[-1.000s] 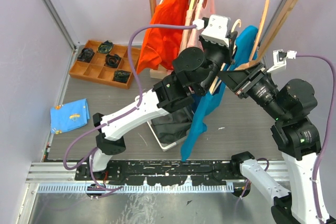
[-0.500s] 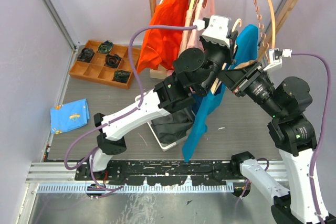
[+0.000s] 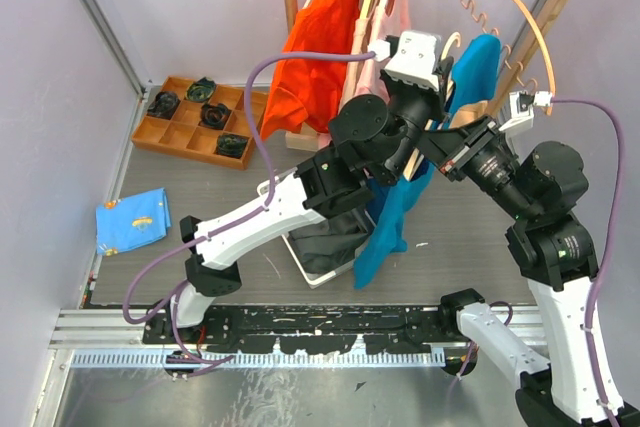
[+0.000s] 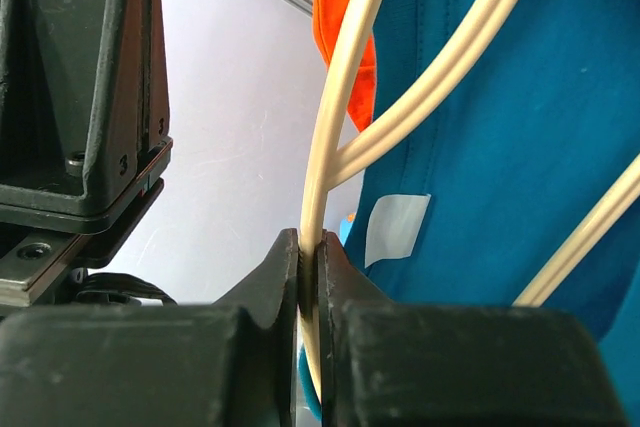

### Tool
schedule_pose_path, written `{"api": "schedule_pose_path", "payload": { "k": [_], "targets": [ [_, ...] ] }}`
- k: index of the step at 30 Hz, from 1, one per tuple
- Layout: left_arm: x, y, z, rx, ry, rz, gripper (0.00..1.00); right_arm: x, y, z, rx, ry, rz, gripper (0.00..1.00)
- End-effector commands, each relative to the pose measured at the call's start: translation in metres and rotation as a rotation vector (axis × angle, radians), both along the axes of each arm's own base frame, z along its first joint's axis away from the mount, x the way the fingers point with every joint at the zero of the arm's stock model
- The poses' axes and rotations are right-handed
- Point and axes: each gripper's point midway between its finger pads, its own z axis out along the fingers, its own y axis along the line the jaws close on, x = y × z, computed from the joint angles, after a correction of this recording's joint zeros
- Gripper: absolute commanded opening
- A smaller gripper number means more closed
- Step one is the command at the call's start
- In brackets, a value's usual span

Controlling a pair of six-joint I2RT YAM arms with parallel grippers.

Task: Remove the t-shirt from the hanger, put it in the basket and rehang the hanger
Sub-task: Pick up the hanger from the clothesline, then remove the T-shirt from the hanger.

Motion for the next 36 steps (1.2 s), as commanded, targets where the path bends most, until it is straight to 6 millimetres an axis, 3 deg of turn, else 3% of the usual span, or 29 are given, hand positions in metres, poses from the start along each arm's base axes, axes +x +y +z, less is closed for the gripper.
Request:
{"api": "schedule_pose_path", "payload": {
  "k": [1, 7, 11, 17, 24, 28, 33, 36],
  "targets": [
    [-0.008, 0.025, 0.033, -0.092, -0.03, 0.016, 0.19, -0.009, 0.001, 0.022, 0.01, -0.103, 0.019, 0.01],
    [-0.011, 0.039, 0.021, -0.024, -0.008, 0.022, 0.6, -0.016, 0.003, 0.027, 0.008, -0.123, 0.046, 0.01],
    [-0.017, 0.062, 0.019, -0.015, 0.003, 0.022, 0.75, -0.015, 0.008, 0.029, 0.008, -0.13, 0.078, 0.01],
    [-0.027, 0.101, 0.018, 0.004, 0.038, 0.022, 0.81, -0.004, 0.019, 0.03, 0.009, -0.148, 0.134, 0.01],
    [-0.046, 0.136, 0.005, 0.038, 0.074, -0.049, 0.82, 0.012, 0.03, 0.038, -0.008, -0.203, 0.178, 0.01],
    [-0.06, 0.148, -0.015, 0.068, 0.125, -0.125, 0.82, 0.021, 0.036, 0.043, 0.005, -0.233, 0.204, 0.01],
    [-0.075, 0.154, -0.06, 0.132, 0.23, -0.196, 0.81, 0.032, 0.041, 0.053, 0.05, -0.254, 0.217, 0.01],
    [-0.08, 0.166, -0.073, 0.142, 0.264, -0.208, 0.8, 0.039, 0.043, 0.06, 0.088, -0.26, 0.217, 0.01]
  ]
}}
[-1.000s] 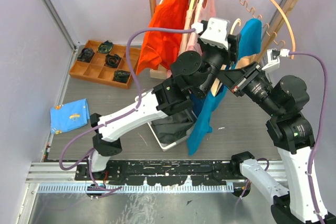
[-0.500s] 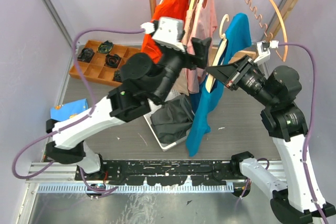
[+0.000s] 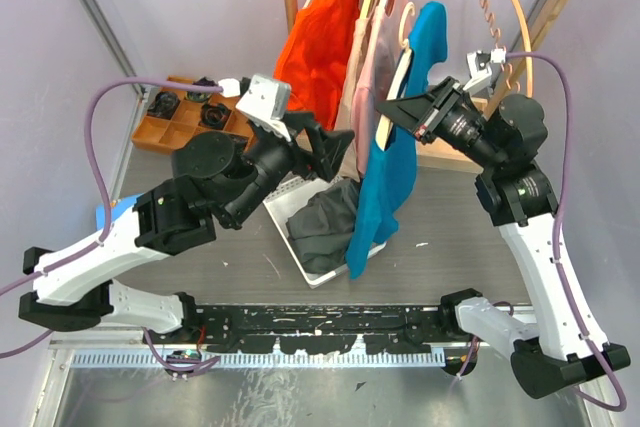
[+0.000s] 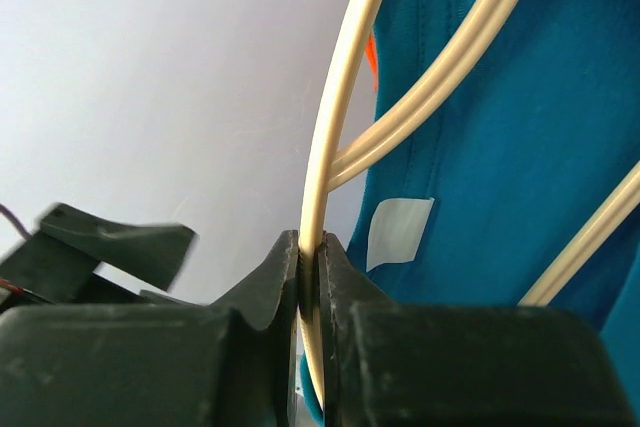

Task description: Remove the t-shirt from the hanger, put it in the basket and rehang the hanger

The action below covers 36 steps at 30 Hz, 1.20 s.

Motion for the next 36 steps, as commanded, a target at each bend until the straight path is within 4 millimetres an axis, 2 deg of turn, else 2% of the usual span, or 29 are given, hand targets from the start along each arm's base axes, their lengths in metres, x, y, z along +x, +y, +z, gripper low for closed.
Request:
{"api": "schedule_pose_path", "payload": {
  "k": [1, 10, 14, 17, 24, 31, 36],
  "targets": [
    [-0.013, 0.006, -0.032, 0.039, 0.09, -0.055, 0.8, -0.007, 0.002, 0.056, 0.099, -0.2, 0.027, 0.01],
    [-0.017, -0.008, -0.055, 0.092, 0.118, -0.101, 0.86, 0.004, 0.008, 0.071, 0.163, -0.208, 0.06, 0.01],
    [-0.018, -0.007, -0.063, 0.096, 0.133, -0.102, 0.87, 0.006, 0.007, 0.069, 0.149, -0.204, 0.041, 0.01],
    [-0.018, -0.009, -0.074, 0.108, 0.147, -0.102, 0.92, 0.007, 0.005, 0.067, 0.13, -0.202, 0.023, 0.01],
    [-0.019, -0.013, -0.106, 0.137, 0.202, -0.099, 0.93, 0.013, 0.005, 0.066, 0.087, -0.195, 0.007, 0.01],
    [-0.021, -0.006, -0.122, 0.146, 0.229, -0.092, 0.93, 0.021, 0.005, 0.063, 0.08, -0.18, -0.005, 0.01],
    [-0.029, -0.008, -0.135, 0.181, 0.27, -0.13, 0.93, 0.028, 0.002, 0.067, 0.094, -0.177, -0.041, 0.01]
  ]
}}
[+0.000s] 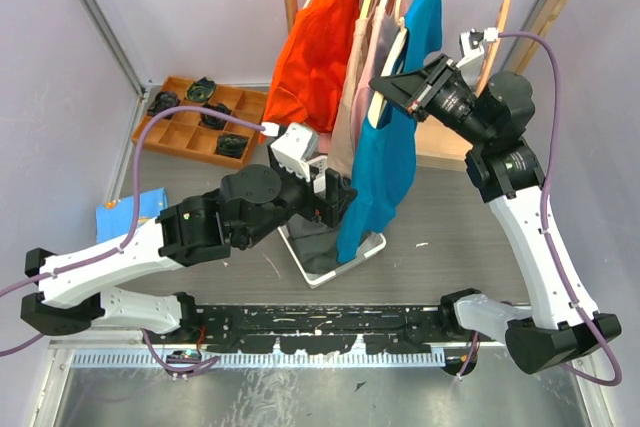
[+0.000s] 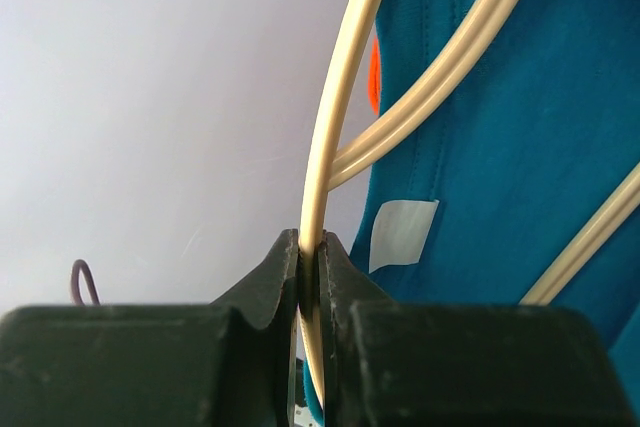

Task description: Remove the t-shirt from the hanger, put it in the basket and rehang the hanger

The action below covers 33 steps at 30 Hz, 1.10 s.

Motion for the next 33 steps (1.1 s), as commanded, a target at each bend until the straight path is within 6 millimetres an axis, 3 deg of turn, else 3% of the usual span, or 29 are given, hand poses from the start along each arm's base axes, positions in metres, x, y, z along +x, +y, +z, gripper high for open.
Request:
{"api": "schedule_pose_path", "payload": {
  "k": [1, 14, 23, 28, 33],
  "targets": [
    [-0.011, 0.002, -0.001, -0.018, 0.043, -0.038, 0.94, -0.008, -0.009, 0.048, 0.036, -0.168, -0.051, 0.01],
    [-0.009, -0.02, -0.036, 0.049, 0.07, -0.061, 0.92, -0.009, -0.022, 0.059, 0.078, -0.168, -0.11, 0.01],
    [0.008, -0.019, -0.049, 0.092, 0.009, 0.014, 0.76, -0.016, -0.022, 0.07, 0.107, -0.187, -0.096, 0.01],
    [0.009, -0.018, -0.056, 0.116, 0.003, 0.015, 0.57, -0.017, -0.022, 0.072, 0.111, -0.188, -0.093, 0.01],
    [0.008, -0.013, -0.065, 0.119, 0.02, 0.028, 0.18, -0.017, -0.022, 0.073, 0.115, -0.185, -0.091, 0.01]
  ]
}}
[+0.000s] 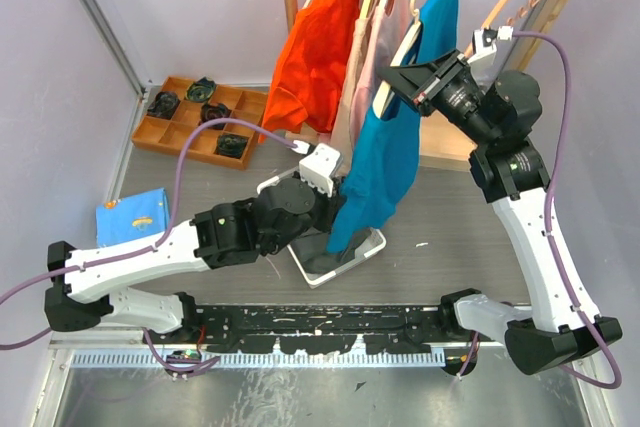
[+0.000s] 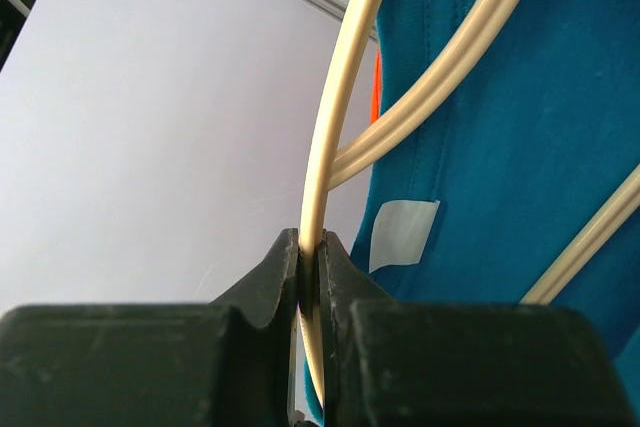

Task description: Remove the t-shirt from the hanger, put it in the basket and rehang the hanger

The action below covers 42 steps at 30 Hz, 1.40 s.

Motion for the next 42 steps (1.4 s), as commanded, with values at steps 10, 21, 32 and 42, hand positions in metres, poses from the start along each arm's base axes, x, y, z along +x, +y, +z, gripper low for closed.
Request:
{"api": "schedule_pose_path", "payload": {
  "k": [10, 21, 32, 42],
  "targets": [
    [-0.014, 0.032, -0.048, 0.035, 0.088, 0.022, 0.0, -0.021, -0.009, 0.073, 0.052, -0.222, -0.002, 0.0],
    [-0.017, 0.045, -0.086, 0.094, 0.127, 0.045, 0.0, -0.011, -0.01, 0.086, 0.071, -0.219, 0.011, 0.01],
    [-0.007, 0.029, -0.048, 0.062, 0.074, 0.051, 0.02, -0.033, -0.005, 0.076, 0.03, -0.254, 0.077, 0.01],
    [0.014, 0.049, 0.037, 0.014, -0.071, 0.127, 0.56, -0.079, -0.006, 0.04, -0.003, -0.227, 0.14, 0.01]
  ]
}}
